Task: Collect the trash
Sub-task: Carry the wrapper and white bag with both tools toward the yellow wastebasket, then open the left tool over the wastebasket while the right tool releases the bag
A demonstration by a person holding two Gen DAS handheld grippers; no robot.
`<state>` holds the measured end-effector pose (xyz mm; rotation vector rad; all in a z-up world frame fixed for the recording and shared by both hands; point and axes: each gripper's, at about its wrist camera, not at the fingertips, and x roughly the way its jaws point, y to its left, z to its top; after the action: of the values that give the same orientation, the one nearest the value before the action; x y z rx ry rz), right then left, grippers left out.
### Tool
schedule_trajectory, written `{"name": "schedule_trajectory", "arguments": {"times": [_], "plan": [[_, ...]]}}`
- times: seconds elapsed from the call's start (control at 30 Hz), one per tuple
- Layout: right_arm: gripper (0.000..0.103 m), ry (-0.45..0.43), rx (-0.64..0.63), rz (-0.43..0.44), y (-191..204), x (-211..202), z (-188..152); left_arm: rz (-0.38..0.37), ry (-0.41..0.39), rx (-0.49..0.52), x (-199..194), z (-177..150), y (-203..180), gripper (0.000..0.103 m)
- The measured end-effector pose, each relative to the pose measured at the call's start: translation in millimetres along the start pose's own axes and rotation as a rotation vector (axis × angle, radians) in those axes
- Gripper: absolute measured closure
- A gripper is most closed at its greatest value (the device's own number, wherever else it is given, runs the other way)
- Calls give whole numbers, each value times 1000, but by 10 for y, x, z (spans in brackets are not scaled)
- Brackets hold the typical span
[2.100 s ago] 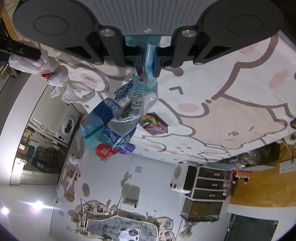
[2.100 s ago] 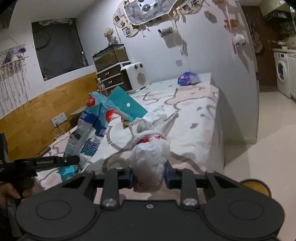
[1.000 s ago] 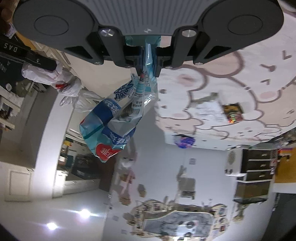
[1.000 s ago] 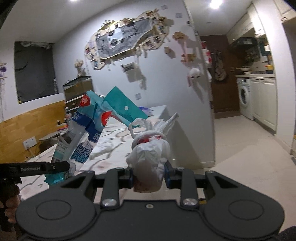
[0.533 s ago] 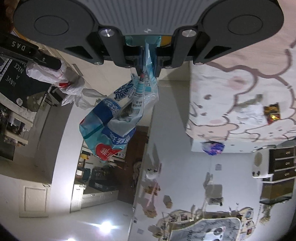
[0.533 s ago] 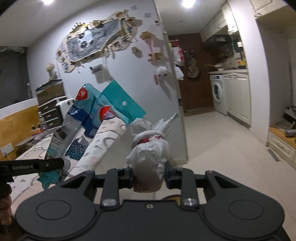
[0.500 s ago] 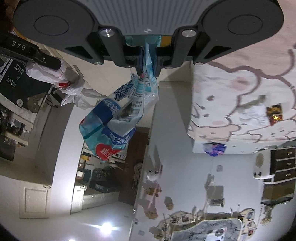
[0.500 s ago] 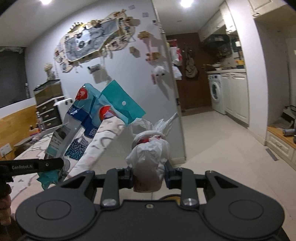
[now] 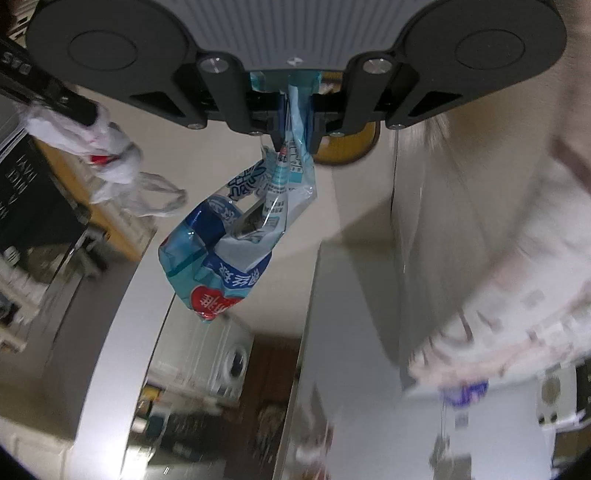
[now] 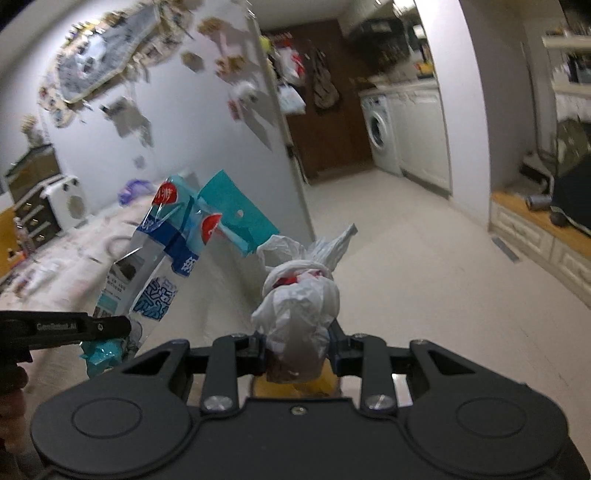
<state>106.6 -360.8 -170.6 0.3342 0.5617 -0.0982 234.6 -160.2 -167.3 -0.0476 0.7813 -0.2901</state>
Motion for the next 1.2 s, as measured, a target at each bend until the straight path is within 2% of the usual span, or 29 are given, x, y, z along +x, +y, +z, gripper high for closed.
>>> {"name": "schedule_trajectory", "arguments": {"times": [0.23,0.4,0.53,0.67,0.77,0.9,1.0,1.2], "plan": [[72,108,69,-68,-469,543,-200,95,173,-21,1088,-147,-20,91],[72,171,87,-93,-665,928,-357,156,261,-14,1835,-241,-25,91],[72,219,101,-91,-773,1287,-498,185,329,14,2395,-352,-7,91],[72,266,115,-79,-836,1650,-620,187,432,39,3028,-455,92,91],[72,300,128,-65,-849,1904,-734,218,516,66,3528,-538,197,91],[72,341,154,-49,-861,2209,-883,260,551,159,4080,-489,300,91],[72,371,157,-30,-843,2412,-984,253,569,253,4446,-475,337,91],[72,401,149,9,-815,2846,-1034,110,641,319,4978,-752,492,91]]}}
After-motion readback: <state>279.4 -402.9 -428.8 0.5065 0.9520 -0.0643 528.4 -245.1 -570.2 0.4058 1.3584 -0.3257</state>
